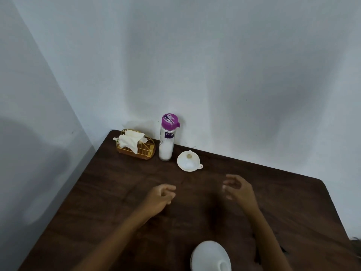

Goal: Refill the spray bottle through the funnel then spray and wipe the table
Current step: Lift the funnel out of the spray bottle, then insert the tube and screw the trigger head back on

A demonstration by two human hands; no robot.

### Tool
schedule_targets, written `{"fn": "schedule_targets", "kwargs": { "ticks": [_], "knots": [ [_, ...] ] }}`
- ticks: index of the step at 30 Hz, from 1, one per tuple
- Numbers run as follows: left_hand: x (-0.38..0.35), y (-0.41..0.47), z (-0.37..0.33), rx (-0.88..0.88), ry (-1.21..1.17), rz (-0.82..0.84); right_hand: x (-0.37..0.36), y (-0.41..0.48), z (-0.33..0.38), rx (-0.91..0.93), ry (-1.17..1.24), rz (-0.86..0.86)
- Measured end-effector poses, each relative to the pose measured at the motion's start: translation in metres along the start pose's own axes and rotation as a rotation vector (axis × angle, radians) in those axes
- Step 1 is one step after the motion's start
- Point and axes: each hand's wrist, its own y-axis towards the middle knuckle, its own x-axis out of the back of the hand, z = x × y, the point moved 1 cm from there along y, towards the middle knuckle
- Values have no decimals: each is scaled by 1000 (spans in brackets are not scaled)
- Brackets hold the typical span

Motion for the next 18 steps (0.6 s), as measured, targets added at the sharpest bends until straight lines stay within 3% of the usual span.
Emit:
{"fn": "schedule_targets", "kwargs": {
  "ticks": [4, 7, 11, 14, 18],
  "knots": [
    [-8, -43, 19, 9, 44, 89, 64, -67, -53, -14, -140, -214],
    [-14, -66, 25, -34, 93, 116, 107, -106, -102, -160, -207, -335],
    [-27, -89, 23, -101, 157, 121, 128, -142, -140, -406, -220, -241],
    [-42, -104, 15, -155, 174, 139, 116, -151, -137, -484, -241, -151],
    [-58, -123, 5, -223, 197, 123, 95, -148, -128, -380, -241, -112]
  ]
}}
